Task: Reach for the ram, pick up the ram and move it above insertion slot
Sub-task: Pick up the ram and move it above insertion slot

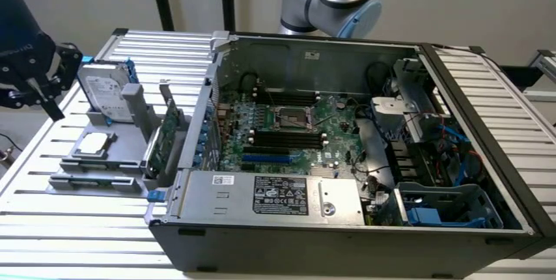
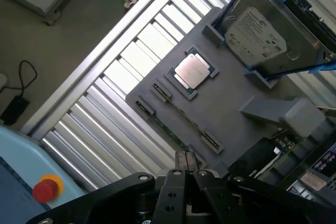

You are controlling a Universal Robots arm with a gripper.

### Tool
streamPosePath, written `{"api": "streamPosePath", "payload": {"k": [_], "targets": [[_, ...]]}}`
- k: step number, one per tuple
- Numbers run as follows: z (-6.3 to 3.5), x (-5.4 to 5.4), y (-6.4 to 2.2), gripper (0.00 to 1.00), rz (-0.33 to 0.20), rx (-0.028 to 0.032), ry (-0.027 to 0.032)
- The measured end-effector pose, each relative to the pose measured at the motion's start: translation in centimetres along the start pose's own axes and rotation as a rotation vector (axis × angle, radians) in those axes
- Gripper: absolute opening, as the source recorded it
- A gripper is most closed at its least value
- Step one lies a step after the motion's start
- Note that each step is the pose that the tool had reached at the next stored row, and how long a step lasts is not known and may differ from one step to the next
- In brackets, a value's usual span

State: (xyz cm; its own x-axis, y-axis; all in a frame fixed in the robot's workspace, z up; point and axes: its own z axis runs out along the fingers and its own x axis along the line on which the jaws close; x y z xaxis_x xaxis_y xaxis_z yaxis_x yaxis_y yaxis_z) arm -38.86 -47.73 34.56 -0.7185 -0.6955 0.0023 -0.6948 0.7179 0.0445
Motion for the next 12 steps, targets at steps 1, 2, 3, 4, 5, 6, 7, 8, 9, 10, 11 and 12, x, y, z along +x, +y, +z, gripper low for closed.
{"api": "streamPosePath", "payload": {"k": [1,2,3,4,5,6,7,8,9,10,11,12], "targets": [[0.03,0.0,0.0,0.11,-0.018,0.0001,0.0008],[0.06,0.0,-0.01,0.11,-0.036,0.0001,0.0016],[0.09,0.0,-0.01,0.11,-0.054,0.0001,0.0024],[0.12,0.0,-0.01,0.11,-0.072,0.0002,0.0032],[0.15,0.0,-0.01,0.11,-0.09,0.0002,0.004],[0.18,0.0,-0.01,0.11,-0.109,0.0003,0.0048],[0.21,0.0,-0.01,0.11,-0.127,0.0003,0.0056],[0.24,0.0,-0.01,0.11,-0.145,0.0003,0.0065],[0.27,0.0,-0.02,0.11,-0.163,0.0004,0.0072],[0.3,0.0,-0.02,0.11,-0.181,0.0004,0.008],[0.33,0.0,-0.01,0.11,-0.199,0.0004,0.0089],[0.35,0.0,-0.01,0.11,-0.217,0.0005,0.0097]]}}
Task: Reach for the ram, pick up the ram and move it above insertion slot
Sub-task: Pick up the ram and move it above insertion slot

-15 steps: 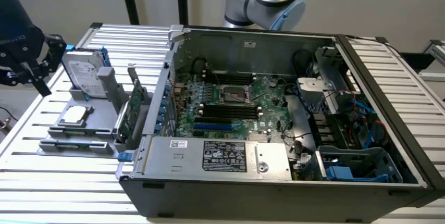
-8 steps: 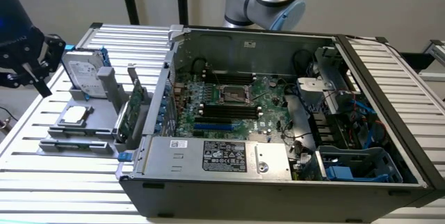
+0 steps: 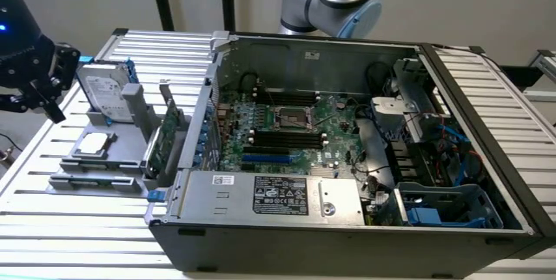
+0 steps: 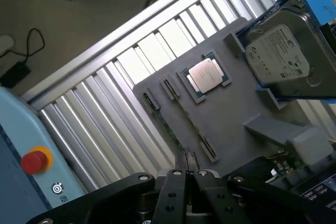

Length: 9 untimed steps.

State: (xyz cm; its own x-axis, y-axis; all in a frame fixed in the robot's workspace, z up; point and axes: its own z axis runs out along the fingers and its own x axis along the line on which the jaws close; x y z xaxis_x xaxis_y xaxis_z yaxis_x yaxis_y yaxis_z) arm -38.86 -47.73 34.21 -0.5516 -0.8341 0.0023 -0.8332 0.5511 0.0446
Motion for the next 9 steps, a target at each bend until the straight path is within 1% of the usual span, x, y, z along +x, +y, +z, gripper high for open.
{"api": "streamPosePath", "payload": {"k": [9], "targets": [[0.27,0.0,-0.01,0.11,-0.163,0.0004,0.0073]]}}
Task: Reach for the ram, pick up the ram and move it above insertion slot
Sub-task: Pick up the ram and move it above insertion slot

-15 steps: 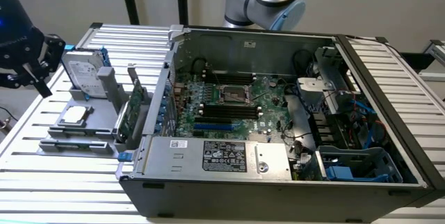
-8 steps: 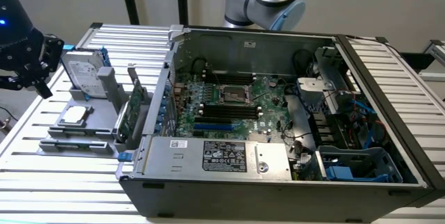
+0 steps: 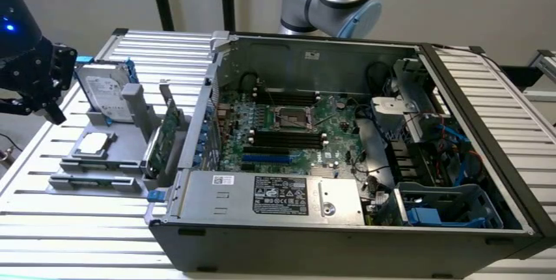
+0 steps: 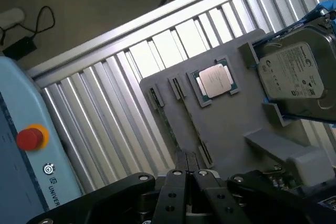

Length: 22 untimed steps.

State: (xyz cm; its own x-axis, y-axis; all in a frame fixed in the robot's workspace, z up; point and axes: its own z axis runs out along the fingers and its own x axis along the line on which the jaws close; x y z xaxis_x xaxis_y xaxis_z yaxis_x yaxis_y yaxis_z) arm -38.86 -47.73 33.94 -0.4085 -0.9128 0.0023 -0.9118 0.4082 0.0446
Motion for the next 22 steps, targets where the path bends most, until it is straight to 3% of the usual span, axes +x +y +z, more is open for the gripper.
{"api": "streamPosePath", "payload": {"k": [19,22], "targets": [[0.57,0.0,-0.02,0.11,-0.344,0.0025,0.0148],[0.59,-0.02,-0.02,0.11,-0.358,0.0029,0.0152]]}}
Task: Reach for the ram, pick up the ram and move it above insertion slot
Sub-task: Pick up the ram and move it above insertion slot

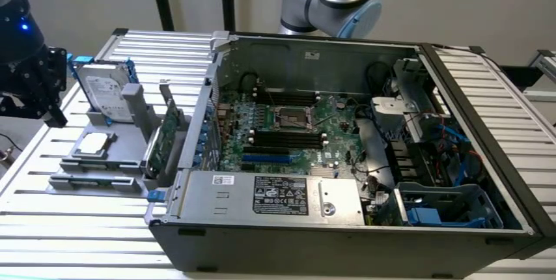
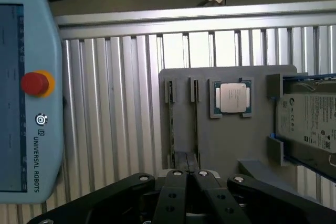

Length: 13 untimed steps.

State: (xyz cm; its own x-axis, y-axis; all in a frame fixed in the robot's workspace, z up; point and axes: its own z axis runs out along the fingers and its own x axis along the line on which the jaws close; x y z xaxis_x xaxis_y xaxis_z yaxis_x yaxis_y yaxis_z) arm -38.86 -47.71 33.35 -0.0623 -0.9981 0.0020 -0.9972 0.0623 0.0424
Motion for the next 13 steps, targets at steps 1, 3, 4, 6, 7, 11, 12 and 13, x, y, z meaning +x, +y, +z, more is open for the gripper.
{"api": "streamPosePath", "payload": {"k": [1,3,4,6,7,11,12,13], "targets": [[-0.01,0.0,0.0,0.11,0.0,-0.0001,0.0001],[0.01,0.0,-0.01,0.12,0.0,-0.0001,0.0001],[0.04,0.0,-0.02,0.18,0.0,0.0,0.0],[0.23,0.0,-0.05,0.24,0.0,0.0,0.0],[0.4,0.0,-0.06,0.3,0.0,0.0,0.0],[1.13,0.0,-0.09,0.36,0.0,-0.0002,0.0001],[1.31,0.0,-0.1,0.36,0.0,-0.0001,0.0001],[1.49,0.0,-0.11,0.36,0.0,-0.0001,0.0001]]}}
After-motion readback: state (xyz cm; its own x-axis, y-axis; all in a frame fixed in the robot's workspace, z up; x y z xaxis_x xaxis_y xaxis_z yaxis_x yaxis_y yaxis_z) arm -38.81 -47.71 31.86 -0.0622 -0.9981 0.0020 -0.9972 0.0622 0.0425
